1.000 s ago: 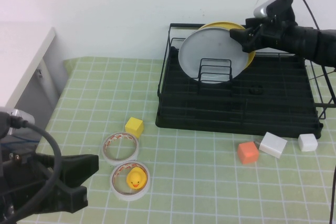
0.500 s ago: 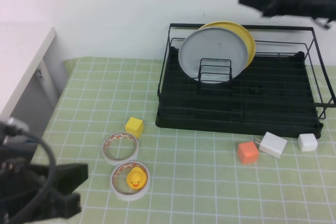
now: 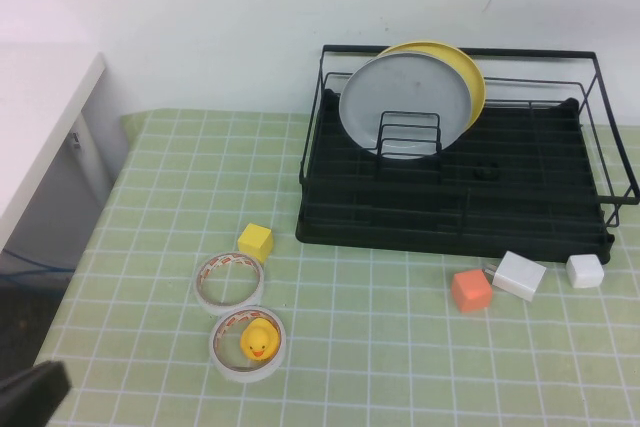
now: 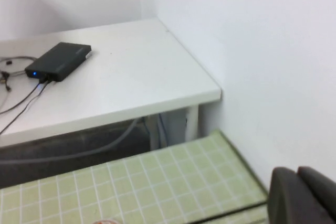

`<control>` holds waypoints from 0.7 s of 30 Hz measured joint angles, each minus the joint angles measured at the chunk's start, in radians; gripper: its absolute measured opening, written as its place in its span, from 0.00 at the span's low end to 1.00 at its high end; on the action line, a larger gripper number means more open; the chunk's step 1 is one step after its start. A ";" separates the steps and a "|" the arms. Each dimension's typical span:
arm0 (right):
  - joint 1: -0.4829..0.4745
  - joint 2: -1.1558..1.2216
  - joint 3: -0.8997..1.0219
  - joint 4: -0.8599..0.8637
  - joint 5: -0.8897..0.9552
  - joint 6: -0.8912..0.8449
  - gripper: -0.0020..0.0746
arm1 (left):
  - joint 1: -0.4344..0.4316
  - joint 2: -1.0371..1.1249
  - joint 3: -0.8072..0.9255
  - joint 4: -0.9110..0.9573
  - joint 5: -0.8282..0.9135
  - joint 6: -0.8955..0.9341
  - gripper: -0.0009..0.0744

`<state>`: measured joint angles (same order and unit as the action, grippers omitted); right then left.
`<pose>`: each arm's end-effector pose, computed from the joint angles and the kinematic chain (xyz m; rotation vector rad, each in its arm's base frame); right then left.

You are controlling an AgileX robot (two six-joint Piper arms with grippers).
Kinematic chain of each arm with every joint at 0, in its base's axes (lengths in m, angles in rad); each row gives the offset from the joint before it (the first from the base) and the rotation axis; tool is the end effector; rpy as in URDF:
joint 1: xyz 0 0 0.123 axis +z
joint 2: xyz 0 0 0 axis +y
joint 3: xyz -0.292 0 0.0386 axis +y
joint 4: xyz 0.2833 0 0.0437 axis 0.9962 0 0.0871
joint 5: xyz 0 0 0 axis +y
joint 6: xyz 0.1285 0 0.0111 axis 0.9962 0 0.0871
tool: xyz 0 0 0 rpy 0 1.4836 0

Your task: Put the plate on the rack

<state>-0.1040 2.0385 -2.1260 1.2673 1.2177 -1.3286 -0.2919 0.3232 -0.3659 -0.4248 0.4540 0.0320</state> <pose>0.5039 0.0636 0.4066 -0.9580 1.5815 0.7275 0.1256 -0.0621 0.2719 0.0699 1.8988 -0.6129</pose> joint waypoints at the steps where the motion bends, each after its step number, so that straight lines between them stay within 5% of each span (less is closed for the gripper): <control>1: 0.005 -0.028 0.000 -0.007 0.002 0.000 0.04 | 0.000 -0.016 0.006 0.039 -0.002 -0.032 0.01; 14: 0.101 -0.305 0.014 -0.200 0.021 0.140 0.04 | 0.000 -0.038 0.048 0.158 0.000 -0.111 0.01; 21: 0.154 -0.569 0.272 -0.260 -0.062 0.147 0.04 | 0.000 -0.038 0.048 0.160 0.000 -0.111 0.01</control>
<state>0.0498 1.4694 -1.8541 1.0077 1.1557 -1.1819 -0.2919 0.2852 -0.3182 -0.2648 0.4541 -0.0789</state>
